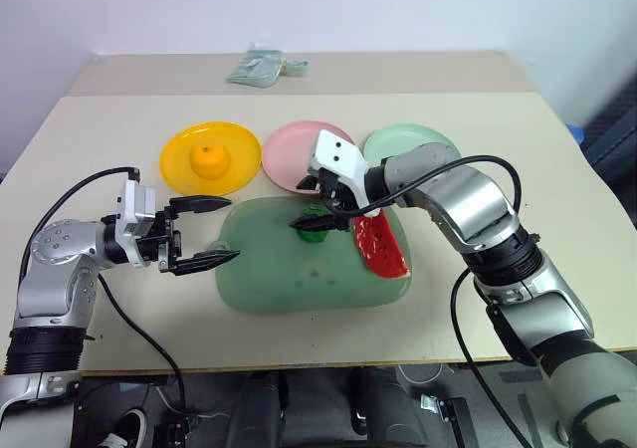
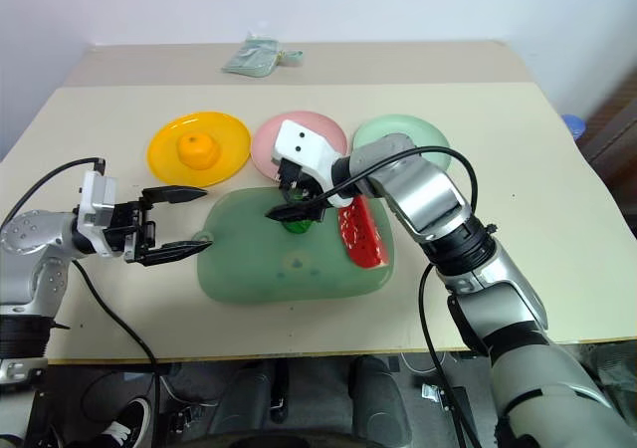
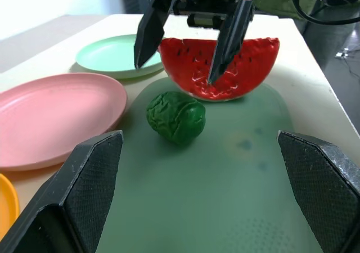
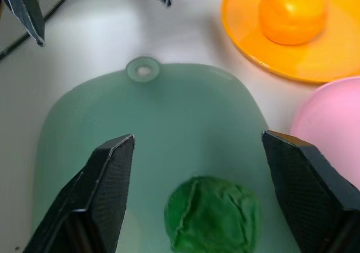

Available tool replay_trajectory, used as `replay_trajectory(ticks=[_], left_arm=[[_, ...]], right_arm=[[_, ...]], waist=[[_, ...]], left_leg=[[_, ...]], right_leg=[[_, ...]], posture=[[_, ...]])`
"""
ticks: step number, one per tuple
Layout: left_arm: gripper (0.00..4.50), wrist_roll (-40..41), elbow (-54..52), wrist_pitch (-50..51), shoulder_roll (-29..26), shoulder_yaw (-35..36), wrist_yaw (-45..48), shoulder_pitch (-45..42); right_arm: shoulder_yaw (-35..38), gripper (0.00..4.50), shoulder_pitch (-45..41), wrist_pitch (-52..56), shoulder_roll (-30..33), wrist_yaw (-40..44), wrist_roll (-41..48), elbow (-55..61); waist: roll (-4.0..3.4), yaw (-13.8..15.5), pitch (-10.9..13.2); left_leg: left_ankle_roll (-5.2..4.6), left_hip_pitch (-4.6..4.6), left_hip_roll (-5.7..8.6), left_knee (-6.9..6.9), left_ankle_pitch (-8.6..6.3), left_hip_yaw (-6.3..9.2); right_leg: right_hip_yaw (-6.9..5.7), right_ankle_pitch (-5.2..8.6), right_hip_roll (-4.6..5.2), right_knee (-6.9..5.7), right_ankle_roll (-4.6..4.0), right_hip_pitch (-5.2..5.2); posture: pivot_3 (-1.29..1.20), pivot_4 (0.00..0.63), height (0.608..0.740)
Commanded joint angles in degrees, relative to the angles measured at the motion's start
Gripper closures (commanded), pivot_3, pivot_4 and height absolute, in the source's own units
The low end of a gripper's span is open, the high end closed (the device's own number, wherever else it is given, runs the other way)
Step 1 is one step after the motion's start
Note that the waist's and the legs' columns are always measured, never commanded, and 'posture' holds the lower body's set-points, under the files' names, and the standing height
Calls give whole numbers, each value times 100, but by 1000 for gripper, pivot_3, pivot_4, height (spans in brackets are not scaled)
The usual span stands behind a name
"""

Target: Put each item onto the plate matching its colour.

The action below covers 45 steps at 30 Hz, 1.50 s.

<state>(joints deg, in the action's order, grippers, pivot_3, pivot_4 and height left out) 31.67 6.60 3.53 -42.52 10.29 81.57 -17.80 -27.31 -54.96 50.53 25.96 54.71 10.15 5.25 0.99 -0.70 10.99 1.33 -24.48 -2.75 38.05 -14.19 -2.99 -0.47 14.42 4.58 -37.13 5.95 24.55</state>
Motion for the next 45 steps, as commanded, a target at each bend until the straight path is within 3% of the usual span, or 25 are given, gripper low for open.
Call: replay_trajectory(ticks=[1, 17, 22, 24, 26, 30, 34, 39, 45], left_arm=[[0, 8, -184, 0, -56, 51, -62, -48], [0, 69, -652, 299, 10, 6, -410, 26], [0, 62, -698, 347, 24, -20, -469, -33], [0, 60, -695, 365, 20, -24, -482, -65], [0, 69, -706, 383, 13, -18, -483, -70], [0, 146, -752, 482, 20, 39, -553, -97], [0, 181, -745, 525, 101, 113, -769, -208], [0, 143, -677, 610, 383, 132, -1369, -551], [0, 214, -898, 835, 568, 4, -1537, -444]], right_arm=[[-287, 723, -87, -205, -39, -207, -398, -154], [-582, 723, -36, -40, -29, 186, -708, -555], [-442, 2110, -57, 56, -99, 174, -661, -580], [-400, 2164, -64, -44, -82, 146, -681, -573], [-150, 2164, -84, -48, -151, 154, -495, -488], [1020, 2164, -320, 162, -399, 147, 307, -382], [1788, 2164, -603, -467, -326, -438, 238, -1102], [2005, 2164, -634, -1910, 143, -1254, -505, -2369], [2128, 2164, -461, -2594, 593, -1329, -738, -3428]], waist=[[0, -11, 0], [0, -11, 0], [0, -14, 0], [0, -14, 0], [0, -13, 0], [-1, -11, 1], [-1, 10, 0], [2, -2, -1], [-2, -48, 2]], left_leg=[[0, 0, 0, 0, 0, 0], [0, 0, -1, 0, 0, 0], [0, 0, -1, 0, 0, 0], [0, 0, -1, 0, 0, 0], [0, 0, -1, -1, 0, 0], [0, 0, -1, -1, 0, 1], [0, 0, -1, -1, 0, 0], [0, 0, 3, -1, 0, 1], [0, 0, 2, -14, 0, -2]], right_leg=[[0, 0, 0, 0, 0, 0], [0, 0, -2, -1, 0, 1], [0, 0, -2, -1, 0, 1], [0, 0, -2, -1, 0, 1], [0, 0, -2, -1, 0, 1], [0, 0, -3, -1, 0, 1], [0, 0, -2, 0, 1, -1], [0, -1, 0, 5, 1, -5], [1, 0, -2, 7, 0, 2]], posture=[[0, 150, 740], [0, 150, 740], [0, 150, 740], [0, 150, 740], [0, 150, 740], [0, 150, 740], [0, 150, 740], [0, 150, 740], [0, 150, 740]])
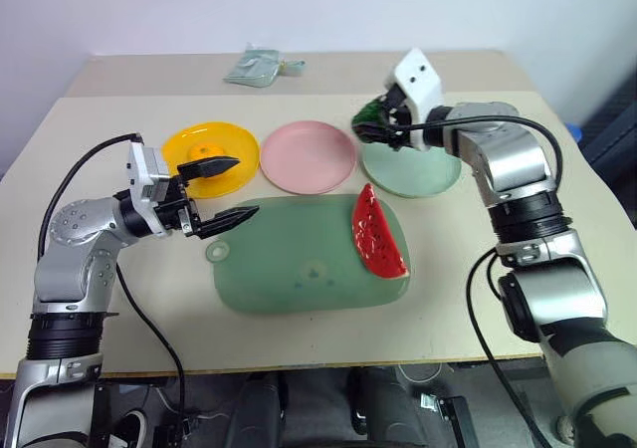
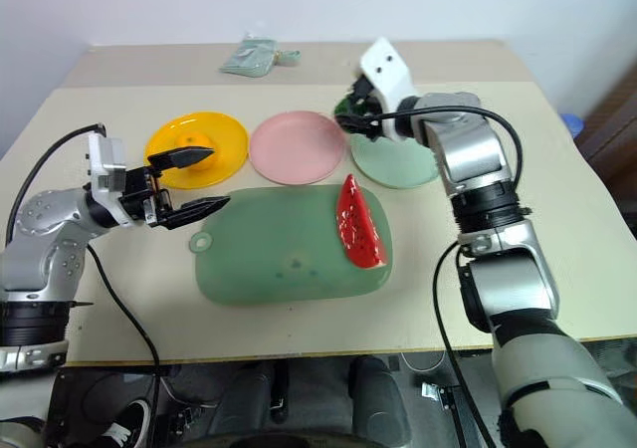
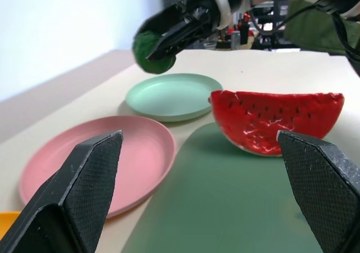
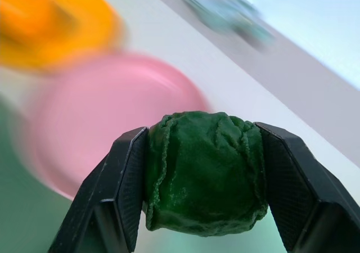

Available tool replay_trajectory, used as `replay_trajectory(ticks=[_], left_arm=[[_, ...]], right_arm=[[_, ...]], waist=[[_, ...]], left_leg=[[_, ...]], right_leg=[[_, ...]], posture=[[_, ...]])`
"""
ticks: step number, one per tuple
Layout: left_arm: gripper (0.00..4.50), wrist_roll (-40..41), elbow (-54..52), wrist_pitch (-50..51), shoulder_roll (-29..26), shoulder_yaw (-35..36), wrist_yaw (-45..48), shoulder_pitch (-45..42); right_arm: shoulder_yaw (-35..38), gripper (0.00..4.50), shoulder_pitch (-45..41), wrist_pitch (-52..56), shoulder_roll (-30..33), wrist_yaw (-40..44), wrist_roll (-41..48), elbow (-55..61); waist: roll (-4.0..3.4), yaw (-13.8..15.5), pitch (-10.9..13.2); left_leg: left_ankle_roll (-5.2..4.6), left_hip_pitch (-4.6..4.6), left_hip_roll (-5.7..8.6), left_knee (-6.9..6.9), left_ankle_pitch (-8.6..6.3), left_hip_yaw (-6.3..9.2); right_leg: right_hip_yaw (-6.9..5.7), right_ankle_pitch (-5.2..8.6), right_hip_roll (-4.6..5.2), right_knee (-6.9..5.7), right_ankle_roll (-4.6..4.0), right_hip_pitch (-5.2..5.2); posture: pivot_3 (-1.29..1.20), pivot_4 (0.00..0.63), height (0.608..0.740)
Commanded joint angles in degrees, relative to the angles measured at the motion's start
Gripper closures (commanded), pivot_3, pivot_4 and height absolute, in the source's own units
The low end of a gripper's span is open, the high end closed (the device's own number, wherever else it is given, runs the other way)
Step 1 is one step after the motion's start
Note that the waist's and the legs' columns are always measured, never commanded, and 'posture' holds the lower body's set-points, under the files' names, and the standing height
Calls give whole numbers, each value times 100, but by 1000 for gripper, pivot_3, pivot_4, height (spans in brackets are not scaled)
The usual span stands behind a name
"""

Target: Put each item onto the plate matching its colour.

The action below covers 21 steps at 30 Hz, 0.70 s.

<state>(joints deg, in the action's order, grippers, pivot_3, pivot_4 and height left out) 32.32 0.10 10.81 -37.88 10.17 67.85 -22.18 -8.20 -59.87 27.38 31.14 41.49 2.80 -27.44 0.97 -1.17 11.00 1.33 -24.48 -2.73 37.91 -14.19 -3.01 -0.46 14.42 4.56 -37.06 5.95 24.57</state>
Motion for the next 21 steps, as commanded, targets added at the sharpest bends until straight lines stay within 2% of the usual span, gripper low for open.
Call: replay_trajectory(ticks=[1, 2, 6, 7, 13, 17, 21], left_arm=[[0, 185, -324, 182, 169, -31, -201, 22], [0, 207, -368, 235, 208, -54, -210, 36], [0, 68, -323, 171, 226, -179, -139, 20], [0, 84, -300, 169, 218, -173, -122, -3], [0, 138, -194, 210, 84, -117, 19, -69], [0, 339, -338, 384, 7, -86, 205, 47], [0, 640, -552, 699, -126, -16, 371, 168]], right_arm=[[218, 2164, 133, -188, 125, 130, 40, -199], [206, 2164, 190, -121, 146, 233, 60, -221], [295, 261, 371, 97, 14, 225, 172, -36], [346, 117, 352, 85, -3, 139, 169, -18], [854, 117, 164, 208, -20, 59, 555, 334], [1063, 117, 266, 1456, 47, 439, 1282, 1406], [955, 117, 504, 2559, 401, 743, 1732, 2439]], waist=[[-1, 1, 0], [-1, 2, 0], [-3, 2, 2], [-4, 4, 2], [-4, 34, 3], [-5, 35, 3], [-4, 46, 3]], left_leg=[[0, 0, -1, 0, 0, 0], [0, 1, -1, 0, 0, 0], [0, 1, -1, 2, 0, -1], [0, 1, -1, 2, 0, 0], [0, 0, -1, 3, 0, -1], [0, 0, -1, 3, 0, 0], [0, -1, -2, 3, 0, 0]], right_leg=[[0, 0, -1, 0, 0, 0], [1, 0, 0, -1, 0, 0], [2, 0, -1, -3, 0, 0], [2, 0, -1, -4, 0, 0], [2, 0, 0, -3, 0, 0], [2, 0, 0, -2, 0, 0], [2, 0, 1, -2, 0, 0]], posture=[[0, 150, 740], [0, 150, 740], [0, 150, 740], [0, 150, 740], [0, 150, 740], [0, 150, 740], [0, 150, 740]])
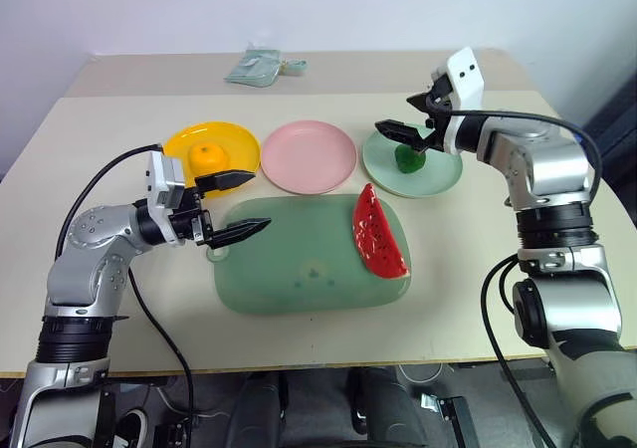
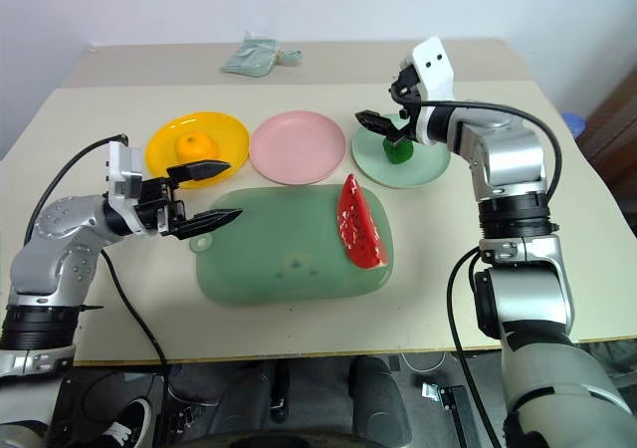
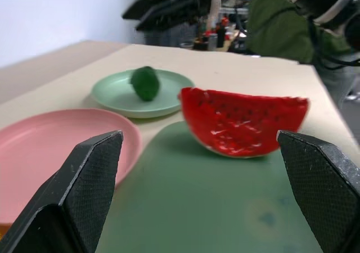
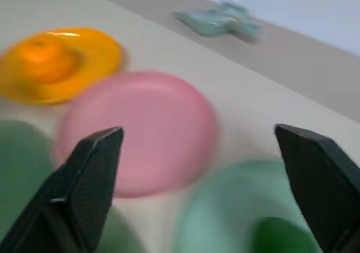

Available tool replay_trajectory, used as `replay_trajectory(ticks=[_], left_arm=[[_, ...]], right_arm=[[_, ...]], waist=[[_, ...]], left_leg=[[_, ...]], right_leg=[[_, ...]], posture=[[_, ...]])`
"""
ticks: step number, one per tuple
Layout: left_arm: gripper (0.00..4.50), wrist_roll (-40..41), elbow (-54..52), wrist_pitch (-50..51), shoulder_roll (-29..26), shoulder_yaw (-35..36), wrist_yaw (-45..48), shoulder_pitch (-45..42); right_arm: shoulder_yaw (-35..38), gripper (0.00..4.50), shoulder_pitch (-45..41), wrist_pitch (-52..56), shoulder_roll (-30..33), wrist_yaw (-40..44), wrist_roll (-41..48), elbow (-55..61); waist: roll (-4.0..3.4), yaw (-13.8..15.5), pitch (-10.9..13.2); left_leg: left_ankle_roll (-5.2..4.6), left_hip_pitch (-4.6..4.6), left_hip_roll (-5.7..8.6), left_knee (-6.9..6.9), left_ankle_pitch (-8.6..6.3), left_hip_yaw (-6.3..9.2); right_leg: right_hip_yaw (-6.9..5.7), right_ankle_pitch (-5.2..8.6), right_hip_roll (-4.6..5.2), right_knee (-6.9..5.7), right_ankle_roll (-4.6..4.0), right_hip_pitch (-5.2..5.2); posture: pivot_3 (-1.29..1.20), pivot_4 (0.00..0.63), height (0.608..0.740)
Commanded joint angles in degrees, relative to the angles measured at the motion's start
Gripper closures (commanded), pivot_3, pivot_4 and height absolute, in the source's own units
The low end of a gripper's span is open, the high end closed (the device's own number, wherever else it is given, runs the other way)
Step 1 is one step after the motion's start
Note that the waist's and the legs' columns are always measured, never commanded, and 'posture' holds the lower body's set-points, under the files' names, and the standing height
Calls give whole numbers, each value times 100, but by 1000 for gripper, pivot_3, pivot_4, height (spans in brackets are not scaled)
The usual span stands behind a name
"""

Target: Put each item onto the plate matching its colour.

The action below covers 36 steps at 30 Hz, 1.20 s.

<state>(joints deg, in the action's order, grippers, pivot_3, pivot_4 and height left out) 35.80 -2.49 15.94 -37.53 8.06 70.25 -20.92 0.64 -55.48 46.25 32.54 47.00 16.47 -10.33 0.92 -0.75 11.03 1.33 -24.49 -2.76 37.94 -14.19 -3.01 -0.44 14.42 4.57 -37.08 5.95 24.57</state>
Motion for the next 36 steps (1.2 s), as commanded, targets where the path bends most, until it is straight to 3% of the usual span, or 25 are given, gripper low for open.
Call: replay_trajectory(ticks=[1, 9, 18, 31, 36], left_arm=[[0, 364, -344, 286, -219, 205, 178, 58], [0, 458, -422, 443, -378, 226, 290, 122], [0, 411, -412, 428, -313, 146, 313, 110], [0, 329, -254, 293, -303, 159, 445, 128], [0, 318, -250, 262, -286, 150, 438, 134]], right_arm=[[-1, 117, 118, 914, 388, 207, 389, 916], [58, 117, 519, 2590, 808, -370, 621, 2231], [528, 117, 789, 4275, 201, -986, 1234, 3272], [314, 117, 1326, 4622, -169, -1591, 1399, 3627], [-208, 117, 1569, 4378, 159, -1680, 1341, 3719]], waist=[[0, 12, 0], [0, -7, 0], [3, 3, -2], [3, -2, -2], [3, 6, -2]], left_leg=[[0, 1, 0, 0, 0, 1], [0, 1, 0, 2, 0, 2], [-1, 0, 1, 4, 0, 3], [-1, 0, 1, 3, -1, 5], [-1, 0, 1, 3, -1, 5]], right_leg=[[0, 0, 0, 0, 0, -1], [0, 1, 0, -1, -2, -1], [0, 0, 1, 1, -1, -1], [0, 1, -1, 2, -2, -2], [0, 1, 0, 2, -2, -2]], posture=[[0, 150, 740], [0, 150, 740], [0, 150, 740], [0, 150, 740], [0, 150, 740]])
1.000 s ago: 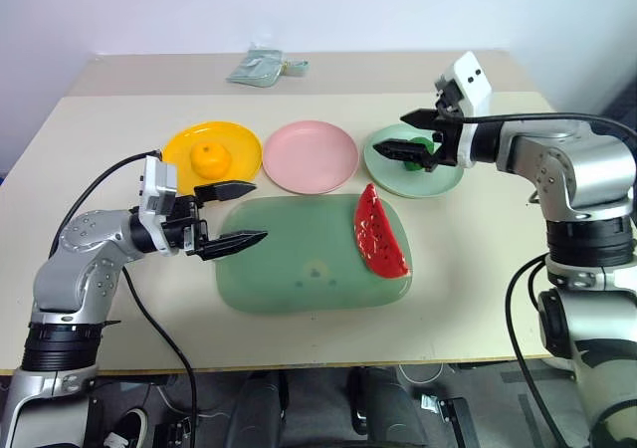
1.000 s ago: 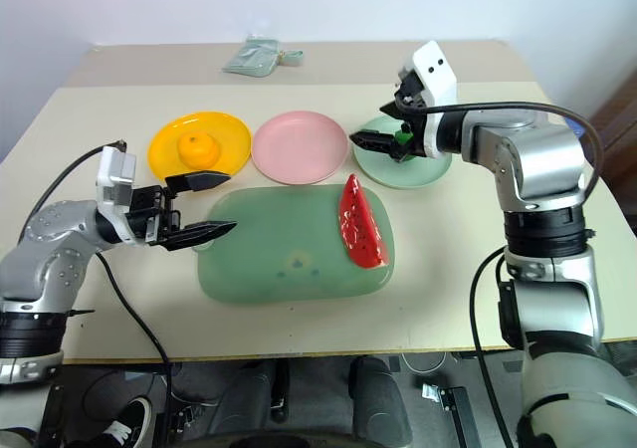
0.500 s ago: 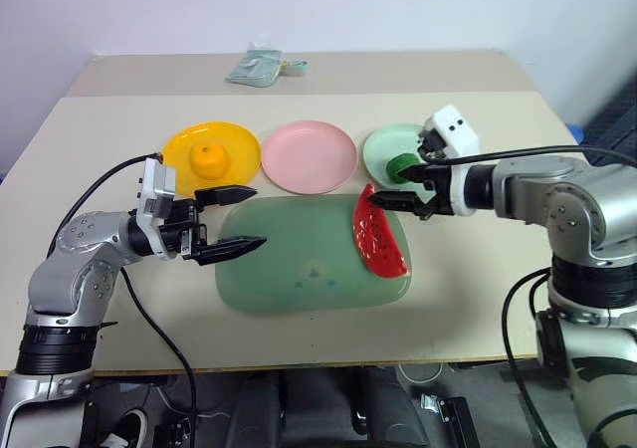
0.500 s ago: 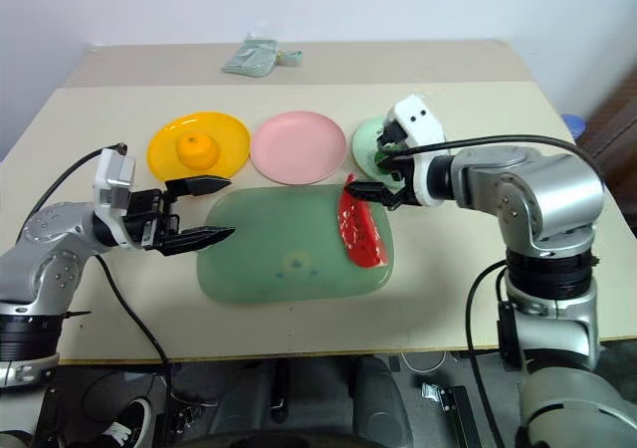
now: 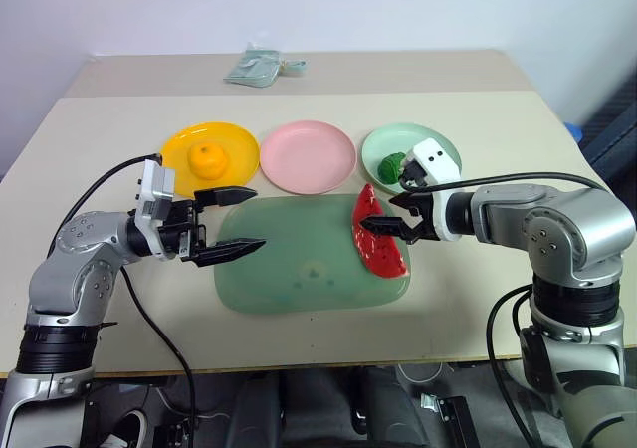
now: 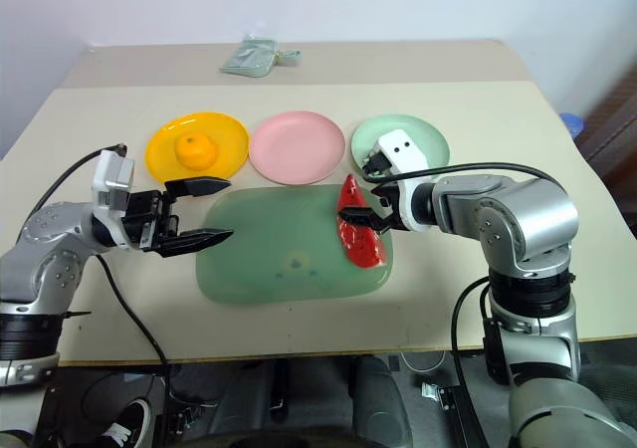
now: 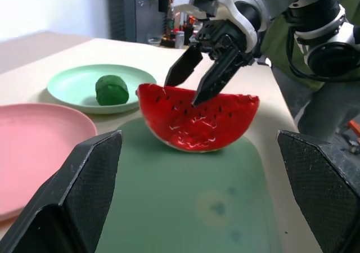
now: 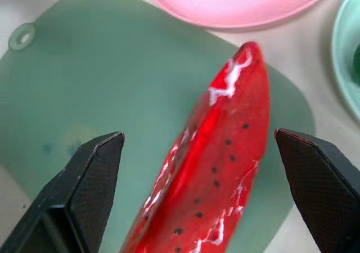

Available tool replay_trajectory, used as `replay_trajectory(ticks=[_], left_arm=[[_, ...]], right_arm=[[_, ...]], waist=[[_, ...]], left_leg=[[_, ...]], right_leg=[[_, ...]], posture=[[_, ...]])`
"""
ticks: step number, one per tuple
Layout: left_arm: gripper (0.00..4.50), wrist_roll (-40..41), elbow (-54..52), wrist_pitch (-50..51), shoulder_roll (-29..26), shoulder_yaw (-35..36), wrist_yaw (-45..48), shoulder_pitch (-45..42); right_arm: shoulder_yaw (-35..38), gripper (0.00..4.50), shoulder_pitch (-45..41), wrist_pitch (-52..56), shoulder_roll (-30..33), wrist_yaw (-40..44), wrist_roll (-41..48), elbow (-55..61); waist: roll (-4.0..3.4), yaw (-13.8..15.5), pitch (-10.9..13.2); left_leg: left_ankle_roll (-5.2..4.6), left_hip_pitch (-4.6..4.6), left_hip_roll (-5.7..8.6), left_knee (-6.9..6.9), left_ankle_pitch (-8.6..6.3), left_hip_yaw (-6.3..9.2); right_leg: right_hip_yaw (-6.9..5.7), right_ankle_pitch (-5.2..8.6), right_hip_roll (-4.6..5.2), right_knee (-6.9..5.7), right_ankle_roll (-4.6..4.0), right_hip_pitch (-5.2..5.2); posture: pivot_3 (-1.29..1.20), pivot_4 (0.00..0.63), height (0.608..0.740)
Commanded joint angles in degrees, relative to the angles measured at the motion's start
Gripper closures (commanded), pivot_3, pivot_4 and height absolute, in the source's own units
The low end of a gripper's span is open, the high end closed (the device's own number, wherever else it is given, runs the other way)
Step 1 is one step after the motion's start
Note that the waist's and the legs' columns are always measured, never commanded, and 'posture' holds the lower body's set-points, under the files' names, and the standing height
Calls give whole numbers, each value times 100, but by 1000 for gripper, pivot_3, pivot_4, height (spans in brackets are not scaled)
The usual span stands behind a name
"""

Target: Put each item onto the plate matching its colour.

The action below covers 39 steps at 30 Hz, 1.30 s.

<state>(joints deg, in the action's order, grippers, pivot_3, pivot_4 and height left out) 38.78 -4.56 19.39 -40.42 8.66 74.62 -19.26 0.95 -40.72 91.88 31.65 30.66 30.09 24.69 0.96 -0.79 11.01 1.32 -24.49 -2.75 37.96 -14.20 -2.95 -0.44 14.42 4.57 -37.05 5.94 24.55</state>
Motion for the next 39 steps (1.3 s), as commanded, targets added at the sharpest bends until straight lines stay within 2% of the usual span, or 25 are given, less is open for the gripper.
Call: replay_trajectory(ticks=[1, 6, 7, 9, 14, 16, 25, 29, 35, 39], left_arm=[[0, 7, -40, -100, 4, 91, -1, -33], [0, -19, -80, -102, -8, 110, -37, 5], [0, -21, -94, -98, -2, 110, -47, 11], [0, -24, -125, -90, 8, 102, -67, 15], [0, -30, -144, -78, 10, 88, -115, -15], [0, -33, -142, -78, 7, 84, -131, -27], [0, -44, -111, -94, 6, 73, -126, -46], [0, 3, -61, -27, 33, 135, -231, -89], [0, -362, 246, -402, 187, 130, -616, -326], [0, -973, 646, -778, 287, 106, -1285, -511]], right_arm=[[-189, 117, 145, -145, 181, -22, 51, 208], [-341, 117, 391, -396, 394, 102, 142, 175], [-344, 347, 372, -421, 409, 109, 152, 159], [-374, 912, 354, -476, 448, 126, 150, 119], [-387, 3313, 296, -611, 487, 143, 160, 71], [-432, 3686, 268, -678, 541, 180, 169, 62], [-457, 3814, 214, -852, 555, 244, 238, 38], [-161, 3819, -110, -1054, 200, 190, 329, -138], [-644, 3819, -789, -2820, -223, -135, -543, -1035], [-1304, 3819, -1356, -4690, -887, -319, -1516, -2749]], waist=[[0, 15, 0], [0, 3, 0], [0, 3, 0], [0, -6, 0], [1, 4, 0], [1, 7, 0], [1, 6, 0], [0, -3, 0], [0, -5, 0], [1, -18, -1]], left_leg=[[0, 0, 0, 0, 0, 0], [0, 0, 1, 1, 0, 0], [0, 0, 1, 1, 0, 0], [0, 1, 0, 1, 0, 1], [0, 0, 0, 1, 0, 1], [0, 0, 0, 1, 0, 1], [0, 0, 0, 1, 0, 1], [0, 0, 0, 1, 0, 1], [0, 1, 0, 1, 0, 0], [0, 1, 1, 0, 0, -3]], right_leg=[[0, 0, 1, 0, 0, 0], [0, 0, 1, 2, 0, -1], [0, 0, 1, 2, 0, -1], [0, 0, 0, 1, 0, -1], [0, 0, 0, 2, 0, -1], [0, 0, 0, 2, 0, -1], [0, 0, 0, 2, 0, -1], [0, 0, 0, 2, 0, -1], [0, 0, -2, 1, 1, -1], [0, -1, -2, 1, 2, -1]], posture=[[0, 150, 740], [0, 150, 740], [0, 150, 740], [0, 150, 740], [0, 150, 740], [0, 150, 740], [0, 150, 740], [0, 150, 740], [0, 150, 740], [0, 150, 740]])
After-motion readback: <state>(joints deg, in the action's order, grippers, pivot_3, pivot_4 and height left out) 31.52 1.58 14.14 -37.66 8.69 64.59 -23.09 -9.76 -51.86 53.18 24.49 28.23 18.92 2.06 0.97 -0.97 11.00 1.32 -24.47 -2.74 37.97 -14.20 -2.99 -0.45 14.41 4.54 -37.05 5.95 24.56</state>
